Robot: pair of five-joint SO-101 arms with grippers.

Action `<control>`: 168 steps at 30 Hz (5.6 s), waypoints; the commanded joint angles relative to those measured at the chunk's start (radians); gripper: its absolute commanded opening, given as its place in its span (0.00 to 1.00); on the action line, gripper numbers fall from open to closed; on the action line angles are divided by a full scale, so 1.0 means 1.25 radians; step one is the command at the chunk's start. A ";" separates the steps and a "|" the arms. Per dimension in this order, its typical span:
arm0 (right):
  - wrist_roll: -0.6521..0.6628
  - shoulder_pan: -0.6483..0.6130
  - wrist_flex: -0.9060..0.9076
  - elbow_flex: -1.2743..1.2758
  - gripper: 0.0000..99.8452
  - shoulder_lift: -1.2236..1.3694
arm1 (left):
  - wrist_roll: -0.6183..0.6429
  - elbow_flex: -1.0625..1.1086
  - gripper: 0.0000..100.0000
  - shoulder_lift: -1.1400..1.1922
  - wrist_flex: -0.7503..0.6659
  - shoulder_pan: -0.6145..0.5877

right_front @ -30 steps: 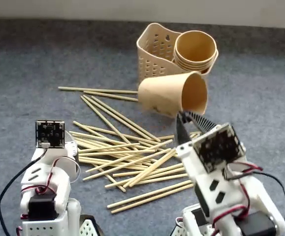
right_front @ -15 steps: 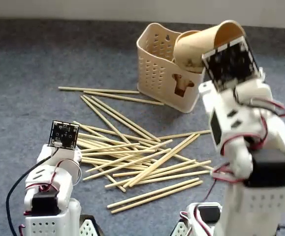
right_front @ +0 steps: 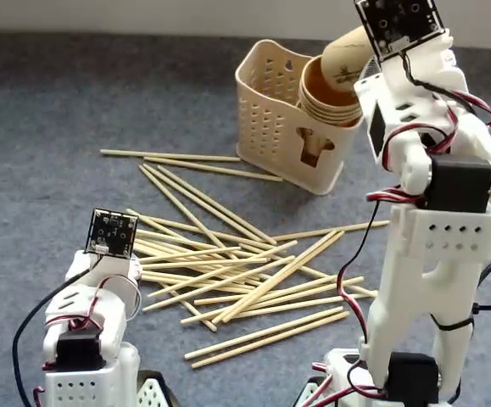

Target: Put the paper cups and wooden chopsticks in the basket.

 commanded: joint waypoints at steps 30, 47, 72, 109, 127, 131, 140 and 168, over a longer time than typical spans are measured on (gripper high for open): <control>-0.005 -0.094 0.117 -0.045 0.14 -0.010 | -0.005 -0.006 0.01 -0.003 0.000 -0.007; -0.126 -0.085 0.050 0.083 0.01 0.085 | -0.006 0.004 0.01 -0.003 -0.002 -0.007; -0.152 -0.062 -0.089 0.129 0.01 -0.079 | -0.006 0.004 0.01 -0.003 0.000 -0.007; -0.151 -0.085 -0.139 0.376 0.01 -0.301 | -0.006 0.004 0.01 -0.003 0.000 -0.007; -0.308 -0.199 0.304 0.381 0.01 -0.312 | -0.006 0.004 0.01 -0.003 0.000 -0.008; -0.426 -0.201 0.301 0.424 0.01 -0.298 | -0.006 0.004 0.01 -0.003 0.000 -0.008; -0.551 -0.240 0.131 0.666 0.01 -0.300 | -0.006 0.004 0.01 -0.003 0.000 -0.008; -0.988 -0.322 -0.123 0.946 0.21 -0.289 | -0.007 0.018 0.01 -0.003 -0.005 -0.008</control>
